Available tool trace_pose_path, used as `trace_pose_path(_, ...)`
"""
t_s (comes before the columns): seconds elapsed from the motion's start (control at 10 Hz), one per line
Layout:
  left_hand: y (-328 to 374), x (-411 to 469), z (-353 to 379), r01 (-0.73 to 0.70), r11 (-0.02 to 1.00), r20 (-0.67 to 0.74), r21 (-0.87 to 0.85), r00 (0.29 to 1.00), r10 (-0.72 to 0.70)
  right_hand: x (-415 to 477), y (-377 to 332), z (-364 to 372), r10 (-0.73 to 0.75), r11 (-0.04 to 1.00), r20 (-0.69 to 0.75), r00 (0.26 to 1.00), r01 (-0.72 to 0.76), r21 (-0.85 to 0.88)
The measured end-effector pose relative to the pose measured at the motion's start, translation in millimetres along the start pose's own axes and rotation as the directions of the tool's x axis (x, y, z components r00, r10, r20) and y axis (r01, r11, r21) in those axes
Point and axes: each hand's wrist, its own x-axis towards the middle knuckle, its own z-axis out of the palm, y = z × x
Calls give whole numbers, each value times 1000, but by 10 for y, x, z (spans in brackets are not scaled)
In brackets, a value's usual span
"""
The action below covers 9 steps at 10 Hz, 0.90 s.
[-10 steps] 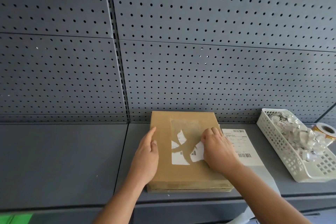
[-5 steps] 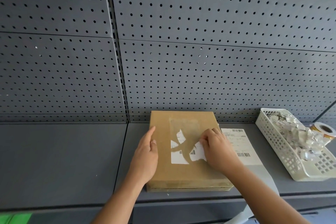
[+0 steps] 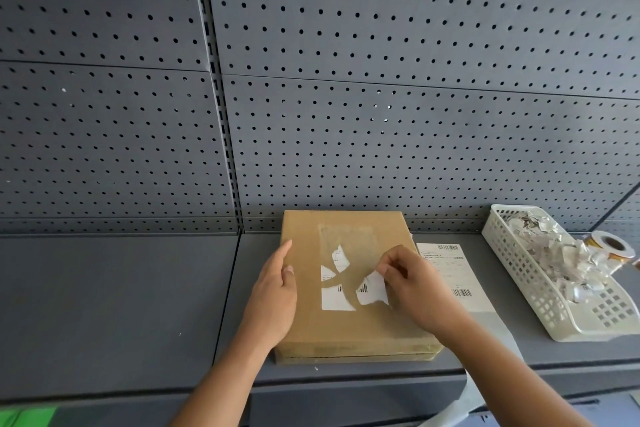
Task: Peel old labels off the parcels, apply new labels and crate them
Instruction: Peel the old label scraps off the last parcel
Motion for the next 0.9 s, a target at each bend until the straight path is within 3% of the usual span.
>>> trace_pose_path(0.4, -12, 16, 5, 0, 1000, -4, 5, 1000, 0, -50, -10, -83, 23, 934, 65, 998, -44, 355)
trace_pose_path(0.6, -2, 4, 0, -1, 1000, -3, 9, 1000, 1, -38, -16, -147, 5, 792, 108, 994, -70, 607)
trace_pose_path(0.8, 14, -2, 1, -3, 1000, -1, 13, 1000, 3, -15, -29, -177, 69, 764, 83, 994, -106, 636)
trace_pose_path(0.9, 19, -4, -3, 3, 1000, -3, 17, 1000, -3, -3, -36, -186, 88, 813, 60, 994, -107, 573)
